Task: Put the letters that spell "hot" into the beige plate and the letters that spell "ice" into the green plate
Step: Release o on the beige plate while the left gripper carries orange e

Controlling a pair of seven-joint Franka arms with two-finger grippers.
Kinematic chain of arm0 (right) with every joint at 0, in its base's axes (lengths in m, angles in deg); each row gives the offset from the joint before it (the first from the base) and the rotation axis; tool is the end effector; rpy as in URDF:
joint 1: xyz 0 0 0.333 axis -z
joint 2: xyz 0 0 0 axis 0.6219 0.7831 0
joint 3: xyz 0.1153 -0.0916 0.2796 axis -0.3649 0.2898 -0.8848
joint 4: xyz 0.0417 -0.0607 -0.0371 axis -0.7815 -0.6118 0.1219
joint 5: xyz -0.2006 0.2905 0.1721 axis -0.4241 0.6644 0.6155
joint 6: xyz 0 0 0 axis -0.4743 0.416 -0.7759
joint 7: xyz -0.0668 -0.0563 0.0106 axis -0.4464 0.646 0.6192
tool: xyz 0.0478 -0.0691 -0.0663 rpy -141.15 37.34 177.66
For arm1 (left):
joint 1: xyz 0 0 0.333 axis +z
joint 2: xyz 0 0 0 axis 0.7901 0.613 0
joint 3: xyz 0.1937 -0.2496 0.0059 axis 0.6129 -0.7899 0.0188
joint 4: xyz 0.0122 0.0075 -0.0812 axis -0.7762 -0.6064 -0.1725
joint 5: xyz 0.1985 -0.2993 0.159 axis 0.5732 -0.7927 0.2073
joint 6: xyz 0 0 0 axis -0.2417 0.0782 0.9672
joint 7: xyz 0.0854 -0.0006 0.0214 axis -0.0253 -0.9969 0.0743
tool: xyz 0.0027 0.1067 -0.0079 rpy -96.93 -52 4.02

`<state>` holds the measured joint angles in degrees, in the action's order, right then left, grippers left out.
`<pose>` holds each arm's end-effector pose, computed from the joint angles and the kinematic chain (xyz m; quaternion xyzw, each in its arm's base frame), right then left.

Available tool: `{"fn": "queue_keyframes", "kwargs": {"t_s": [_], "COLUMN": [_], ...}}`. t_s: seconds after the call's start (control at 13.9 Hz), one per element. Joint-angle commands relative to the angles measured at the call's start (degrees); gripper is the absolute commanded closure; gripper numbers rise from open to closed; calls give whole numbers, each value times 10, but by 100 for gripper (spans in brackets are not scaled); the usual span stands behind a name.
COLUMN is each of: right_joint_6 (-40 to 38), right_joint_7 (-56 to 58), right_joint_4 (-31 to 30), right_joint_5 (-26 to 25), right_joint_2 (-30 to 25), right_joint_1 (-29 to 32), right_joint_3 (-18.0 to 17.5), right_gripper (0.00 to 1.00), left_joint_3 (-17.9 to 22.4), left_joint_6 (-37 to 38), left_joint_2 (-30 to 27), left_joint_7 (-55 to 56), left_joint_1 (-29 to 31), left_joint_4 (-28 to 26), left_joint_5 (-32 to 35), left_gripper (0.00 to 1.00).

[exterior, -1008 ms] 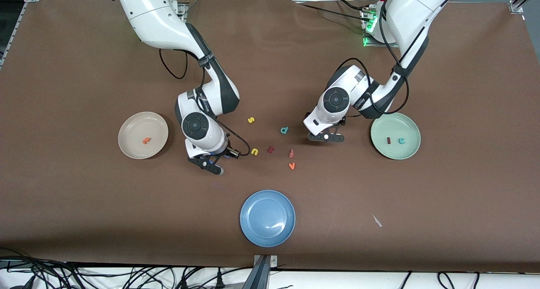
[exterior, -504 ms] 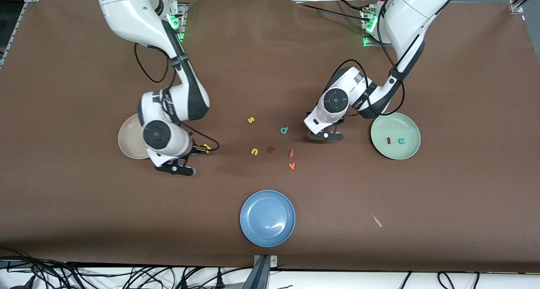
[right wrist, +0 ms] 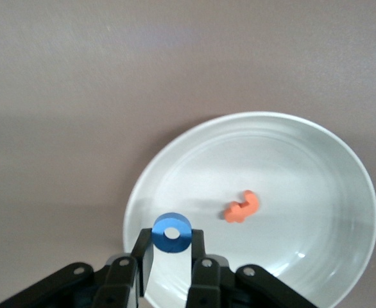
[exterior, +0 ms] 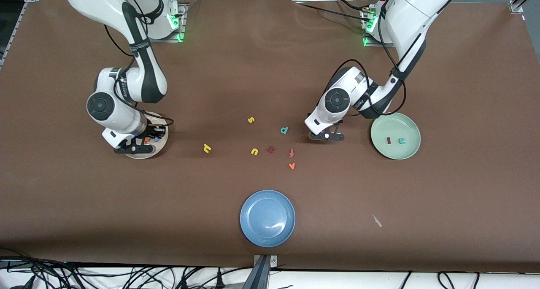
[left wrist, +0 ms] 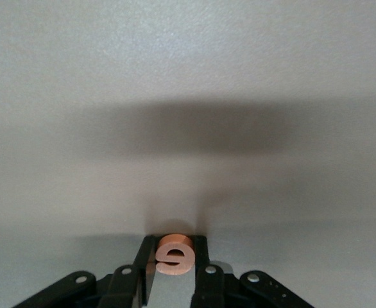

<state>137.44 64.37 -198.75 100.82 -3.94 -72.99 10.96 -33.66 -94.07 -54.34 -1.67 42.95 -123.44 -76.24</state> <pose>0.5657 0.0872 0.2315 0.9975 0.0501 -0.0437 0.0218 0.4993 -0.3166 0.1705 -0.9935 0.0285 0.1087 0.0188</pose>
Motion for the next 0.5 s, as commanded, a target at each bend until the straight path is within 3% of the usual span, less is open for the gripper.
{"fn": "queue_keyframes", "kwargs": {"t_s": [0.0, 0.07, 0.22, 0.43], "right_joint_6": [13, 9, -9, -40], "right_joint_7": [78, 86, 86, 77], "right_joint_4": [-17, -13, 1, 42], "right_joint_5": [3, 12, 14, 14], "right_joint_2": [-13, -12, -13, -10], "right_joint_1": [10, 16, 9, -1], "right_joint_3": [1, 1, -11, -54], "right_gripper": [34, 0, 0, 0], "left_joint_3": [3, 3, 3, 3], "left_joint_6": [-2, -1, 30, 147], "left_joint_2": [4, 0, -24, -54], "left_joint_7": [1, 0, -7, -76], "left_joint_1": [1, 3, 5, 41], "left_joint_4": [-4, -3, 7, 61], "left_joint_5": [-7, -7, -7, -7], "left_gripper": [91, 91, 91, 91]}}
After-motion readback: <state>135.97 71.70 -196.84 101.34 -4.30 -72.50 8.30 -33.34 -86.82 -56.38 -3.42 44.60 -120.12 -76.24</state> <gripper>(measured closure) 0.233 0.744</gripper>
